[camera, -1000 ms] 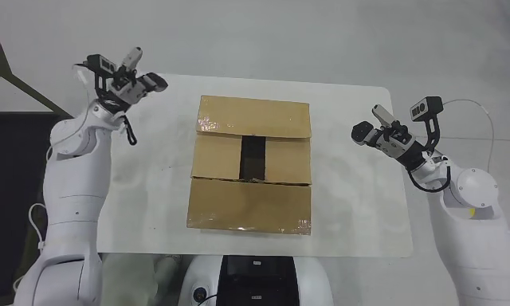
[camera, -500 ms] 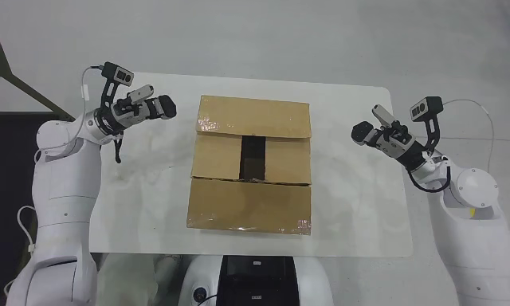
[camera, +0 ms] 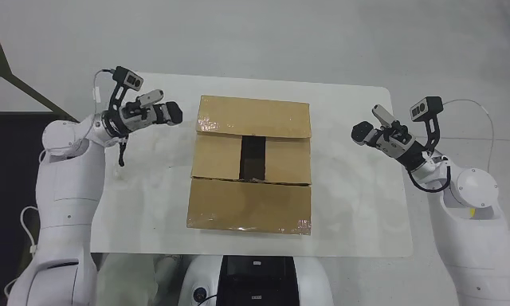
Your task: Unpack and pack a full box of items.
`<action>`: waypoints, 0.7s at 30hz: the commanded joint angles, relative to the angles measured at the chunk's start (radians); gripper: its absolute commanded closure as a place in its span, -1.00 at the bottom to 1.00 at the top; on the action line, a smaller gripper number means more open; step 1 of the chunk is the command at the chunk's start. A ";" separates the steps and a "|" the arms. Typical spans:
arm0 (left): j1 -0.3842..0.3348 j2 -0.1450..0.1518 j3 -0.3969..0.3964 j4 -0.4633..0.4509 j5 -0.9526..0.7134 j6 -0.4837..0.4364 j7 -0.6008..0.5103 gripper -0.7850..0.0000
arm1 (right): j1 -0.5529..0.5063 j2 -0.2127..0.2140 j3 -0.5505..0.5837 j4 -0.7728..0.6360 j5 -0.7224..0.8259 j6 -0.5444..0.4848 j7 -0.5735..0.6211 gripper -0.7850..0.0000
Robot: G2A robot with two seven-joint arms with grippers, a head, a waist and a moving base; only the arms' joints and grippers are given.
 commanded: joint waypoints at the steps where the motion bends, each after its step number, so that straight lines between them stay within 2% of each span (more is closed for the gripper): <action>1: 0.012 0.003 0.007 -0.026 0.002 0.020 -0.030 -1.00 | 0.000 0.000 0.000 0.000 0.000 0.000 0.000 -1.00; 11: 0.060 0.007 0.087 -0.121 -0.002 0.076 -0.111 -1.00 | 0.000 0.000 0.000 0.000 0.000 0.000 0.000 -1.00; 21: 0.051 0.010 0.147 -0.093 0.034 0.087 -0.108 -1.00 | 0.000 0.000 0.000 0.000 0.000 0.000 0.000 -1.00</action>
